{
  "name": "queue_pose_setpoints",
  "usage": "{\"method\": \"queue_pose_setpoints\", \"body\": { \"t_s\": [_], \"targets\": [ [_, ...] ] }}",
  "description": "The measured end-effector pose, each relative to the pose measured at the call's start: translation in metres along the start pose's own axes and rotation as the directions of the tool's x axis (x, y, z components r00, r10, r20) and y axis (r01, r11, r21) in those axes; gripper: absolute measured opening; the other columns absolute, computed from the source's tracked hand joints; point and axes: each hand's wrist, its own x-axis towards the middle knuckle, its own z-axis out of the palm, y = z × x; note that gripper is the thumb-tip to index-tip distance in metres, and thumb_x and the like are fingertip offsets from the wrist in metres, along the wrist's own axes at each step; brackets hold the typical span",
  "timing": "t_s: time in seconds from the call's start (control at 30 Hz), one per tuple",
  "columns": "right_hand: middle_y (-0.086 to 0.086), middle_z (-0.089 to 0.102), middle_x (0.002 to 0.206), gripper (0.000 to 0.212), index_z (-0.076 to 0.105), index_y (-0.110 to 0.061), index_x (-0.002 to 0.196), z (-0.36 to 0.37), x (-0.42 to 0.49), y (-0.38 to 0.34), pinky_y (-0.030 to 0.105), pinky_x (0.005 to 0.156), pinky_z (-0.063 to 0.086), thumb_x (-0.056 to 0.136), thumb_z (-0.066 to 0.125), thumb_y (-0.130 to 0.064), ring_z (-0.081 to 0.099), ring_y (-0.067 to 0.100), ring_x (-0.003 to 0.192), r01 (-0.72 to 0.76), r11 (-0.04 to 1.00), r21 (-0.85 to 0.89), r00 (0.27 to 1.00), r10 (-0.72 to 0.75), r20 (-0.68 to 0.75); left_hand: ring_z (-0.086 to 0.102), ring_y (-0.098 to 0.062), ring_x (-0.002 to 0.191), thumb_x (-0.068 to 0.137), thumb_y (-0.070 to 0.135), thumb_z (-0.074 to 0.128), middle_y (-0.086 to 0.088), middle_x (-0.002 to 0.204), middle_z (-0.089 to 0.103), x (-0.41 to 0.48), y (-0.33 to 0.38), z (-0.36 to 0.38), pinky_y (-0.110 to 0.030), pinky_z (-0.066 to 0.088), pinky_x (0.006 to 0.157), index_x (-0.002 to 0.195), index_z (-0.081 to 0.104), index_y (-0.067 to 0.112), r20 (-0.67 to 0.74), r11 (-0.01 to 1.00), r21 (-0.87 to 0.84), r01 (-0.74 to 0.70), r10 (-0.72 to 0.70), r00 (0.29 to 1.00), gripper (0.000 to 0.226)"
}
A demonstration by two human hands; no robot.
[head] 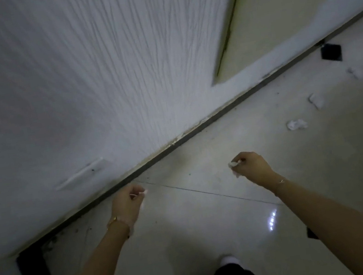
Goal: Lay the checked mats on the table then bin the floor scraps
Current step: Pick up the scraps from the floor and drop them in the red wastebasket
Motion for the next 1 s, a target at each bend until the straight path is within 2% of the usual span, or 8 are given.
{"method": "queue_pose_setpoints", "body": {
  "t_s": [0.13, 0.23, 0.33, 0.47, 0.6, 0.7, 0.8, 1.0],
  "targets": [
    [0.002, 0.065, 0.060, 0.011, 0.067, -0.009, 0.077, -0.096, -0.106, -0.065, 0.021, 0.064, 0.049, 0.086, 0.064, -0.014, 0.060, 0.012, 0.059, -0.013, 0.989, 0.148, 0.998, 0.023, -0.063, 0.055, -0.016, 0.073, 0.088, 0.003, 0.059, -0.003, 0.077, 0.060, -0.080, 0.112, -0.057, -0.021, 0.043, 0.061, 0.074, 0.062, 0.017, 0.072, 0.997, -0.070, -0.031, 0.036, 0.997, 0.020],
    [0.005, 0.062, 0.063, 0.013, 0.064, -0.012, 0.073, -0.165, -0.191, -0.107, 0.034, 0.070, 0.050, 0.086, 0.064, -0.010, 0.057, 0.022, 0.064, -0.026, 0.942, 0.335, 0.985, 0.081, -0.151, 0.058, -0.019, 0.080, 0.088, 0.005, 0.059, -0.009, 0.085, 0.064, -0.143, 0.186, -0.093, -0.023, 0.046, 0.068, 0.085, 0.065, 0.009, 0.113, 0.994, -0.108, -0.021, 0.033, 0.993, 0.008],
    [0.009, 0.057, 0.068, 0.014, 0.062, -0.012, 0.076, -0.224, -0.276, -0.140, 0.029, 0.066, 0.050, 0.088, 0.061, -0.004, 0.054, 0.021, 0.065, 0.009, 0.869, 0.494, 0.972, 0.108, -0.208, 0.061, -0.025, 0.086, 0.085, 0.002, 0.063, -0.013, 0.082, 0.065, -0.207, 0.251, -0.123, -0.023, 0.047, 0.071, 0.079, 0.065, 0.011, 0.132, 0.986, -0.155, -0.061, 0.082, 0.988, 0.010],
    [0.009, 0.058, 0.072, 0.006, 0.063, -0.002, 0.093, -0.267, -0.369, -0.150, 0.013, 0.055, 0.051, 0.089, 0.061, -0.006, 0.056, 0.016, 0.065, 0.054, 0.754, 0.654, 0.953, 0.156, -0.259, 0.059, -0.016, 0.076, 0.083, -0.003, 0.062, -0.005, 0.075, 0.063, -0.285, 0.311, -0.142, -0.018, 0.044, 0.063, 0.071, 0.062, 0.013, 0.161, 0.971, -0.218, -0.098, 0.134, 0.978, 0.020],
    [0.006, 0.056, 0.067, 0.017, 0.060, -0.013, 0.073, -0.263, -0.434, -0.122, 0.017, 0.055, 0.048, 0.090, 0.061, -0.012, 0.054, 0.010, 0.057, 0.038, 0.655, 0.755, 0.931, 0.251, -0.264, 0.060, -0.023, 0.081, 0.085, -0.003, 0.060, -0.012, 0.079, 0.063, -0.336, 0.315, -0.133, -0.014, 0.047, 0.056, 0.072, 0.062, 0.005, 0.276, 0.974, -0.204, -0.095, 0.150, 0.949, 0.015],
    [0.002, 0.053, 0.058, 0.026, 0.057, -0.015, 0.065, -0.240, -0.471, -0.087, 0.017, 0.051, 0.044, 0.090, 0.060, -0.011, 0.049, 0.010, 0.054, -0.026, 0.587, 0.809, 0.905, 0.358, -0.230, 0.055, -0.023, 0.068, 0.085, -0.006, 0.058, -0.014, 0.069, 0.058, -0.361, 0.296, -0.119, -0.012, 0.048, 0.045, 0.071, 0.060, 0.000, 0.377, 0.982, -0.191, 0.000, 0.073, 0.923, 0.016],
    [0.002, 0.051, 0.062, 0.035, 0.054, -0.019, 0.056, -0.213, -0.502, -0.048, 0.020, 0.057, 0.043, 0.090, 0.061, -0.017, 0.047, 0.011, 0.056, -0.084, 0.508, 0.857, 0.889, 0.427, -0.166, 0.054, -0.021, 0.054, 0.087, -0.006, 0.056, -0.014, 0.054, 0.058, -0.373, 0.271, -0.107, -0.018, 0.049, 0.049, 0.065, 0.056, -0.002, 0.521, 0.995, -0.091, 0.046, 0.008, 0.854, 0.023],
    [0.009, 0.062, 0.075, 0.020, 0.062, -0.009, 0.073, -0.185, -0.541, -0.003, 0.024, 0.063, 0.052, 0.090, 0.063, -0.021, 0.060, 0.018, 0.072, -0.128, 0.384, 0.914, 0.790, 0.597, -0.140, 0.061, -0.018, 0.048, 0.086, -0.015, 0.050, -0.009, 0.047, 0.060, -0.384, 0.268, -0.091, -0.016, 0.048, 0.041, 0.082, 0.055, -0.007, 0.528, 0.998, -0.006, 0.061, -0.049, 0.848, 0.011]
  ]
}}
